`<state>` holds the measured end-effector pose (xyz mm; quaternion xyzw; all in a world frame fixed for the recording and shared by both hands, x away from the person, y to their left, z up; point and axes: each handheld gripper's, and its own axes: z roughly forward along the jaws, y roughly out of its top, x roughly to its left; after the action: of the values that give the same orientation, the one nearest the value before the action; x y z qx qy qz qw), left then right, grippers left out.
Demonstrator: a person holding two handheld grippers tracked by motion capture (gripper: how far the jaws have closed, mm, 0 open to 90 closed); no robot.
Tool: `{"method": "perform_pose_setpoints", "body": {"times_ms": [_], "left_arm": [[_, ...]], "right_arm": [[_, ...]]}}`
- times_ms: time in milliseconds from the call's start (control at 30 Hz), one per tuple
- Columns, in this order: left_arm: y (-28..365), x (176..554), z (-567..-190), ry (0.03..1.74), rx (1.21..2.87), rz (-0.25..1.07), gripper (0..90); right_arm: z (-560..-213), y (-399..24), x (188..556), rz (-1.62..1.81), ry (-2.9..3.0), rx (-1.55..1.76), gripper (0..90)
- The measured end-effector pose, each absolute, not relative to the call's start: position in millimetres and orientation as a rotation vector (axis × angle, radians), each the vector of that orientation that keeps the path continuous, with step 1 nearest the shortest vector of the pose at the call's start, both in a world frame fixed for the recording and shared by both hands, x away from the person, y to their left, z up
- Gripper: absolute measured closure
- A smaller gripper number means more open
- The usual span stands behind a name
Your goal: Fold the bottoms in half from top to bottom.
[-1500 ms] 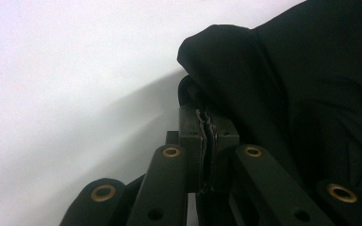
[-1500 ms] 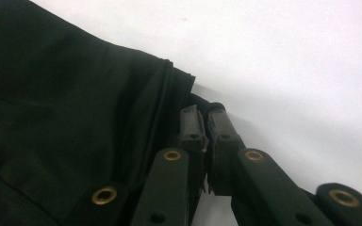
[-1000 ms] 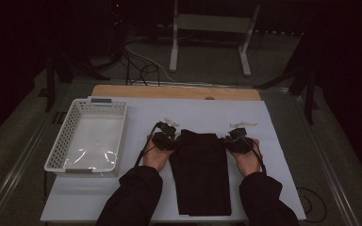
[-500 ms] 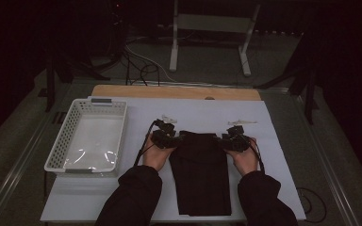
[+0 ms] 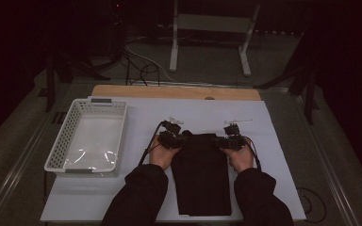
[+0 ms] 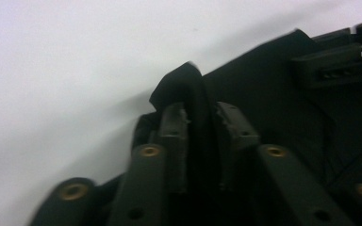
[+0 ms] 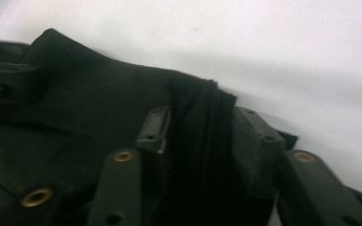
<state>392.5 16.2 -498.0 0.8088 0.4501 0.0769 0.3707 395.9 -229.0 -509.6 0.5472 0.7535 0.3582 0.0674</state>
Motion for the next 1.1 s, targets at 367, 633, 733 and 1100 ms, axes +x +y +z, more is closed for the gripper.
{"method": "perform_pose_setpoints", "body": {"times_ms": [367, 633, 733, 1100], "left_arm": [[14, 385, -489, 1.092, 2.073, 0.206, 85.7], [15, 376, -479, 1.032, 2.053, 0.210, 85.5], [15, 373, -475, 1.011, 2.049, 0.214, 85.5], [20, 361, -470, 0.963, 2.031, 0.200, 85.3]], "right_arm": [[-498, -227, 387, 1.115, 2.302, 1.556, 81.7], [-486, -229, 375, 1.154, 2.299, 1.485, 81.8], [-482, -231, 370, 1.170, 2.297, 1.469, 81.8], [-476, -235, 355, 1.209, 2.287, 1.429, 82.0]]}}
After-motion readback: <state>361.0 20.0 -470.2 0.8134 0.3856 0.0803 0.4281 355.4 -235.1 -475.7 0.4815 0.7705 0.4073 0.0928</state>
